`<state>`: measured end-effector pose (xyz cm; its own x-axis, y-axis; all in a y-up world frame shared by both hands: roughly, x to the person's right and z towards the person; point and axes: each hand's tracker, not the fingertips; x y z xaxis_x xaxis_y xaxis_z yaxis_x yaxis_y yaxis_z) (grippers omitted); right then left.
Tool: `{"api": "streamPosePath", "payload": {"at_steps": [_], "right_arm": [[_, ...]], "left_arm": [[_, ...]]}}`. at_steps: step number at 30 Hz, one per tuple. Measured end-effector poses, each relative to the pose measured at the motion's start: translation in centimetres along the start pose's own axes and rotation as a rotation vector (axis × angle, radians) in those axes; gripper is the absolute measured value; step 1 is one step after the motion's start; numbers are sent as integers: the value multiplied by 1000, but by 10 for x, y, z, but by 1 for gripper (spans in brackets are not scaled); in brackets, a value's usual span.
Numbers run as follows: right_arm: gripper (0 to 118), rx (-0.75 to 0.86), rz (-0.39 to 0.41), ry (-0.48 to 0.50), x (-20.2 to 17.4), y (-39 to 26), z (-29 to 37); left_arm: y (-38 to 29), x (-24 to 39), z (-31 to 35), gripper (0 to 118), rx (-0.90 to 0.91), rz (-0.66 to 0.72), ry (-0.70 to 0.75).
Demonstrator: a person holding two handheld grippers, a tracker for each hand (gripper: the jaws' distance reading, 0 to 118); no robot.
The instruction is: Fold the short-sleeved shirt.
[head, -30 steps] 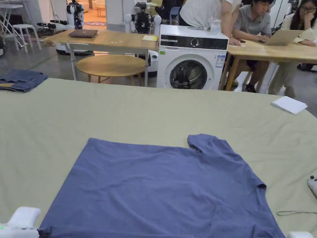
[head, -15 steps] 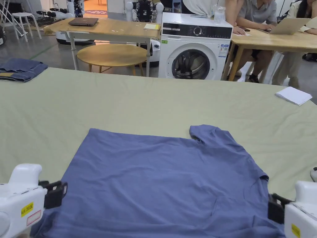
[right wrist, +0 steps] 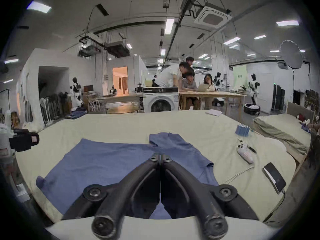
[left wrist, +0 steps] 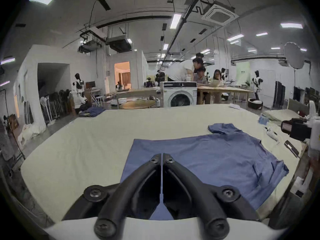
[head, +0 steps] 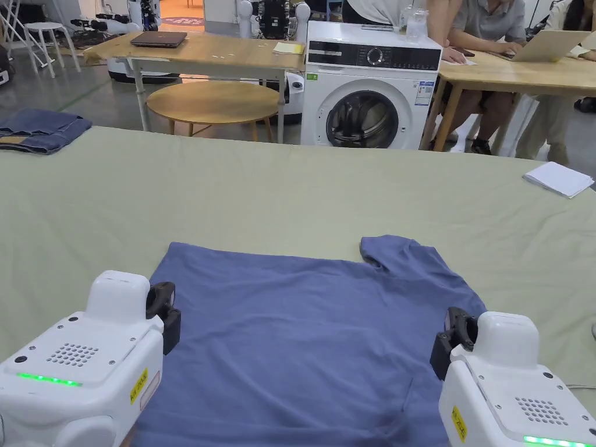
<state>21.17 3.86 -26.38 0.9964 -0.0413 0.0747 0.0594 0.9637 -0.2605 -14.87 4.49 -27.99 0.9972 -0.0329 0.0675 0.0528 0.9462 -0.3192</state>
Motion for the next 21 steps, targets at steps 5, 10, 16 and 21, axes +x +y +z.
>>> {"api": "streamPosePath", "payload": {"at_steps": [5, 10, 16, 21], "right_arm": [[0, -5, 38, 23, 0, -3, 2], [0, -41, 56, 32, 0, -8, -4], [0, -112, 49, 44, 1, -17, -14], [0, -144, 55, 50, -1, -22, -15]], "left_arm": [[-2, -20, 1, 0, -171, -9, 49], [-28, -64, 0, 0, -373, 49, 47], [-55, -111, 0, 16, -546, 205, 31], [-78, -121, -20, 59, -713, 211, 22]]}}
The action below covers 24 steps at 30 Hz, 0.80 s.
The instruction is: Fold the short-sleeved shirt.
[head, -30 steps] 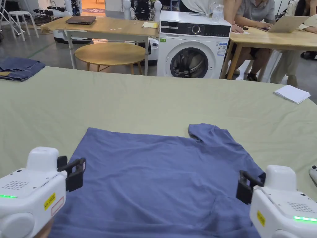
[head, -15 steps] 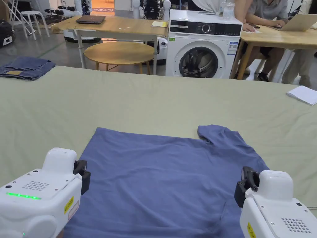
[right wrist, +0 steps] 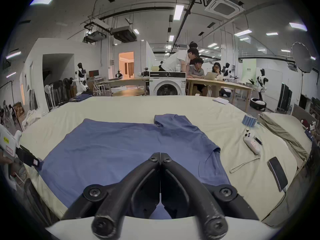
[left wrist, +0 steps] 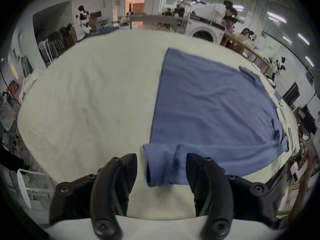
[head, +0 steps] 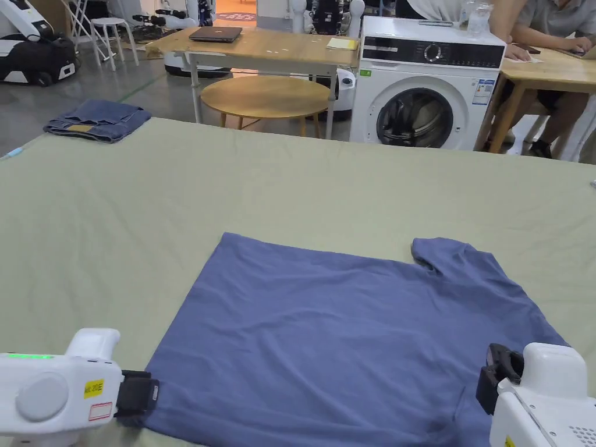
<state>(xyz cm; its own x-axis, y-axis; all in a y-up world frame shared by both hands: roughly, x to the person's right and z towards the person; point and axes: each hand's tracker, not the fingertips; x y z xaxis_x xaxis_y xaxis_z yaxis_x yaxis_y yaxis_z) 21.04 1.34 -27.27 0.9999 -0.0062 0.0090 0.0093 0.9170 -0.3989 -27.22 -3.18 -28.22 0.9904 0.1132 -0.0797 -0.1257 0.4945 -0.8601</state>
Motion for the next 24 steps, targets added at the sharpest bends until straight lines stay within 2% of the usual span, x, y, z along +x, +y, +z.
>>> {"api": "streamPosePath", "payload": {"at_steps": [4, 7, 8, 10, 11, 12, 13, 16, 18, 20, 22, 23, 24], "right_arm": [[0, -10, 10, 1, 0, -2, 3], [0, -16, 34, -4, 1, -4, 7], [0, -17, 39, -8, 2, -5, 9], [0, -21, 43, -9, 5, -6, 11], [0, -26, 45, -11, 7, -6, 11], [0, -32, 51, -14, 9, -6, 12], [0, -38, 54, -18, 12, -7, 13], [0, -105, 52, -66, 27, -2, 14], [0, -207, 63, -94, 46, 1, 11], [7, -276, 74, -103, 65, 0, 10], [21, -343, 76, -122, 85, -3, 8], [31, -380, 64, -124, 96, -6, 6], [47, -413, 51, -128, 105, -10, 5]], "left_arm": [[-6, 3, -28, 59, -109, -50, 87], [-12, 8, -21, 59, -45, -55, 78], [-15, 10, -20, 57, -28, -96, 88], [-16, 11, -19, 41, -25, -115, 57], [-13, 8, -17, 27, -22, -99, 28], [-11, 6, -16, 4, -9, -83, 9], [-11, 5, -16, 1, -5, -58, -49], [-12, 9, -16, 1, -14, -104, -8], [-13, 7, -15, 1, -7, -87, -10], [-14, 7, -14, 1, -2, -83, -12], [-14, 7, -15, 1, -3, -82, -14], [-14, 6, -15, 1, -4, -81, -14], [-14, 6, -15, 1, -5, -82, -14]]}}
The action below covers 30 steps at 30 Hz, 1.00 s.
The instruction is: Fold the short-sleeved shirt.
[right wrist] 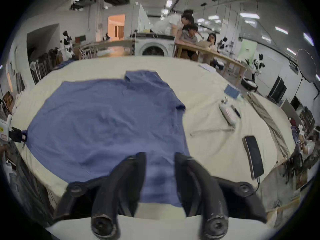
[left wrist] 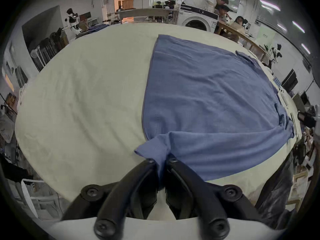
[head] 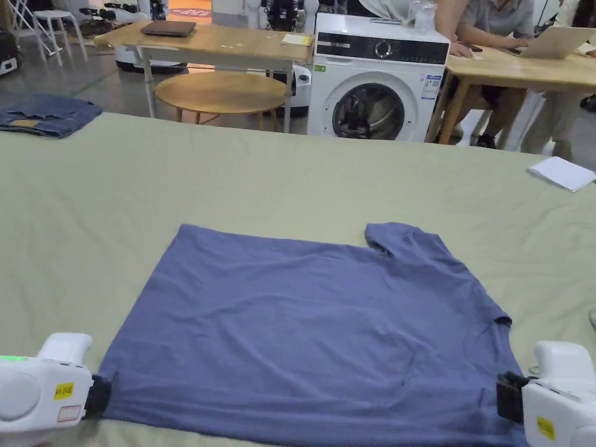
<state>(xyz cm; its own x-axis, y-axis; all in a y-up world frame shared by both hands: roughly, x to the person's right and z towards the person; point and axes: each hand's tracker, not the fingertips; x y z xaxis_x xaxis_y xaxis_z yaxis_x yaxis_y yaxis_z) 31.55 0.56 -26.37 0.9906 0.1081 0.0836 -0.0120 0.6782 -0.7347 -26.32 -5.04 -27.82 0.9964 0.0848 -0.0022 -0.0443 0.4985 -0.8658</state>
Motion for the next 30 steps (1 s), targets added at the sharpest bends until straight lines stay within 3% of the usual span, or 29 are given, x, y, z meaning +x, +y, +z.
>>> {"api": "streamPosePath", "payload": {"at_steps": [1, 7, 10, 12, 13, 15, 17, 30], "right_arm": [[53, -41, 3, -9, 5, -4, -4], [53, -171, -56, 58, 27, -35, -28], [46, -224, -38, 63, 24, -52, -44], [43, -164, -44, 72, 20, -58, -40], [37, -169, -36, 83, 19, -58, -39], [5, -167, -71, 174, 20, -56, -40], [5, -165, -63, 126, 17, -53, -35], [4, 31, -96, 171, 16, 42, 11]], "left_arm": [[0, 0, 0, 1, 0, -1, 2], [-5, 4, 6, 1, 6, 14, -1], [-7, 6, 8, 1, 10, 23, -5], [-8, 6, 10, 1, 12, 27, -8], [-9, 6, 11, 1, 16, 29, -10], [-9, 6, 12, 1, 20, 29, -10], [-9, 8, 17, 1, 37, 23, -3], [66, 6, 56, 1, 200, 37, -72]]}}
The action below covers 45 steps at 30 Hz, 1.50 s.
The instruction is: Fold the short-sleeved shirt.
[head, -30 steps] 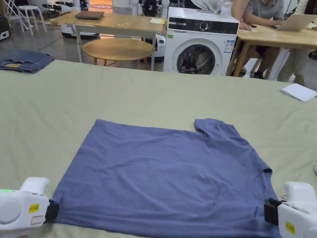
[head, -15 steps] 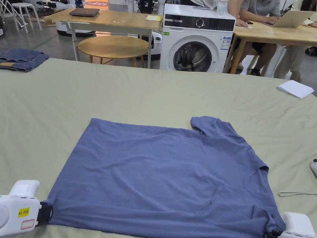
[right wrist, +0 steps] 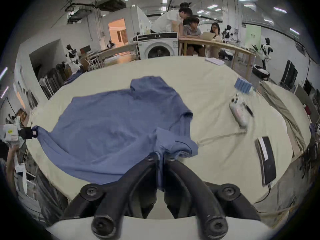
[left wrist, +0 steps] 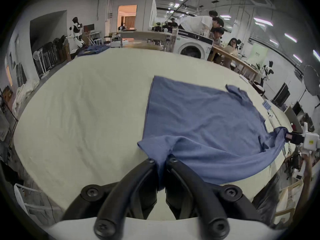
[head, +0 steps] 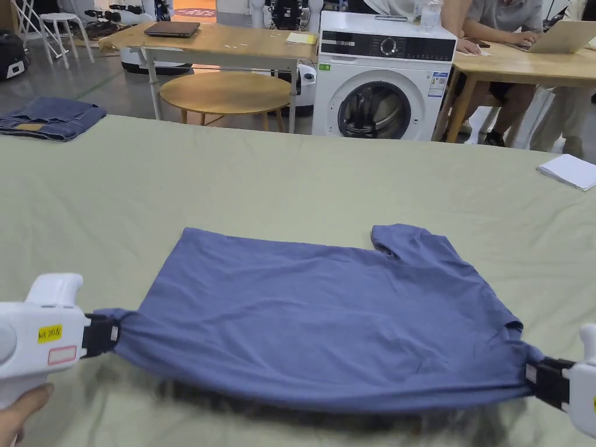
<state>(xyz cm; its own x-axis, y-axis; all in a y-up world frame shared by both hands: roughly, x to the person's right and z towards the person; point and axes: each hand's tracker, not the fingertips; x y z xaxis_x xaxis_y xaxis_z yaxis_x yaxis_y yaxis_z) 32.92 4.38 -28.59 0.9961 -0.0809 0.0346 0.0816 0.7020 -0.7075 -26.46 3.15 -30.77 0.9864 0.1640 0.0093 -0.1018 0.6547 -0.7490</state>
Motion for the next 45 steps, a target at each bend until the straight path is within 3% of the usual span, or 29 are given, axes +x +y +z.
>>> {"api": "streamPosePath", "payload": {"at_steps": [10, 19, 26, 30, 31, 35, 38, 42, 44, 45], "right_arm": [[4, -24, -90, 14, 5, 82, -76], [4, -144, -129, 7, 11, 109, -162], [8, -155, -65, -34, -2, 110, -184], [47, -34, 65, -126, -21, 108, -167], [48, 11, 91, -132, -25, 107, -161], [48, 166, 98, -107, -40, 99, -133], [47, 273, 78, -93, -55, 89, -111], [27, 418, 81, -97, -77, 69, -86], [4, 466, 59, -79, -89, 57, -72], [0, 463, 61, -72, -92, 55, -69]], "left_arm": [[86, -12, -66, 1, 12, 26, 3], [112, -23, -142, 1, -111, 84, 10], [117, -18, -159, 2, -136, 65, 25], [115, -11, -148, 35, -93, 6, 37], [115, -10, -142, 43, -83, -7, 27], [108, 9, -114, 44, 60, -45, 8], [100, 24, -93, 44, 166, -76, -18], [76, 52, -62, 42, 326, -136, 22], [62, 63, -47, 29, 384, -143, 21], [59, 61, -49, 10, 402, -132, 29]]}}
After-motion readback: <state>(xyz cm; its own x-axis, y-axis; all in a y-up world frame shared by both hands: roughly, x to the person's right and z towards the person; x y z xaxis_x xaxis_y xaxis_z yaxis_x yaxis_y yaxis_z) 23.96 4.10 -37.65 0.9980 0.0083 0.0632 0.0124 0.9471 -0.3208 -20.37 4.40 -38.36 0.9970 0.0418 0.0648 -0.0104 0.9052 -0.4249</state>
